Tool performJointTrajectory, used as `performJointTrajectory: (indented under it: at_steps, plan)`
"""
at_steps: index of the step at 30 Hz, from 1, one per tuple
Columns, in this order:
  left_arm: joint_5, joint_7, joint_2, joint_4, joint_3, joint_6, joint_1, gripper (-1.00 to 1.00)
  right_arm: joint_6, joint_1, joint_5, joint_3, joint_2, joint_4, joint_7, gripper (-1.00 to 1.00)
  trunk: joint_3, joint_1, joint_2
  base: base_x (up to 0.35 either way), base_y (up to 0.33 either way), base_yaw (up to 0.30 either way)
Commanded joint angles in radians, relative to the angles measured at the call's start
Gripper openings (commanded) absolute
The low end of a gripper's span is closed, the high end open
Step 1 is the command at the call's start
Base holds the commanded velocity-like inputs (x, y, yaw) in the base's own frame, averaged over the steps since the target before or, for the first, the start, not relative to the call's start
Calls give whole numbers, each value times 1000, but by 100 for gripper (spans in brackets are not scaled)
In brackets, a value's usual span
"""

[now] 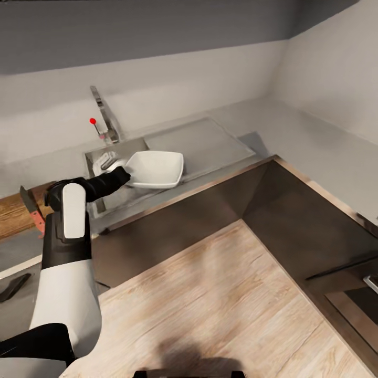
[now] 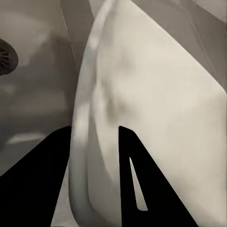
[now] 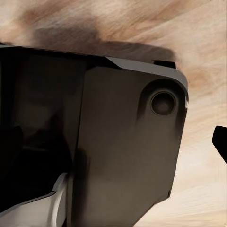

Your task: In the kitchen, take the Vidalia onion out of the sink, dice it on the chopping board with the paring knife, put the diced onion into the bowl on the countertop, then place both the paring knife and the chopping board into the sink.

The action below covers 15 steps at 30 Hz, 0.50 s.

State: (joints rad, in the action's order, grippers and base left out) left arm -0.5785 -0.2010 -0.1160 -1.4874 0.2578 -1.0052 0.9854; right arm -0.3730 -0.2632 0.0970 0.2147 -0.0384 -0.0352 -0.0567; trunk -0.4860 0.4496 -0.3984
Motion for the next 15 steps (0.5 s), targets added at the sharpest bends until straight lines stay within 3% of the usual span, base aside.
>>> performJointTrajectory:
  at_steps: [1, 4, 7, 10, 14, 15]
  plan:
    - [-16, -8, 4, -3, 3, -4, 1, -100, -4, -1, 10, 5, 0, 1, -5, 100, -2, 0, -2, -13, 294, 104]
    - [-26, -7, 24, -48, 10, -5, 1, -100, -4, -1, 10, 5, 0, 1, -5, 100, -3, 0, -2, -6, 296, 49]
    - [-54, -6, 29, -59, 48, -6, 1, -100, -4, -1, 9, 5, 0, 1, -5, 100, -3, 0, -2, -1, 298, 11]
    - [-126, -5, 37, -64, 100, -6, 1, -100, -4, -1, -21, 5, 0, 1, -5, 100, -3, 0, -2, 0, 298, 3]
    - [-223, -5, 94, -65, 132, -6, 1, -100, -5, -1, -88, 4, 0, 2, -5, 100, -3, 0, -2, 0, 298, 1]
    - [-232, -5, 101, -65, 135, -6, 1, -100, -5, -1, -91, 4, 0, 2, -5, 100, -3, 0, -2, 0, 298, 0]
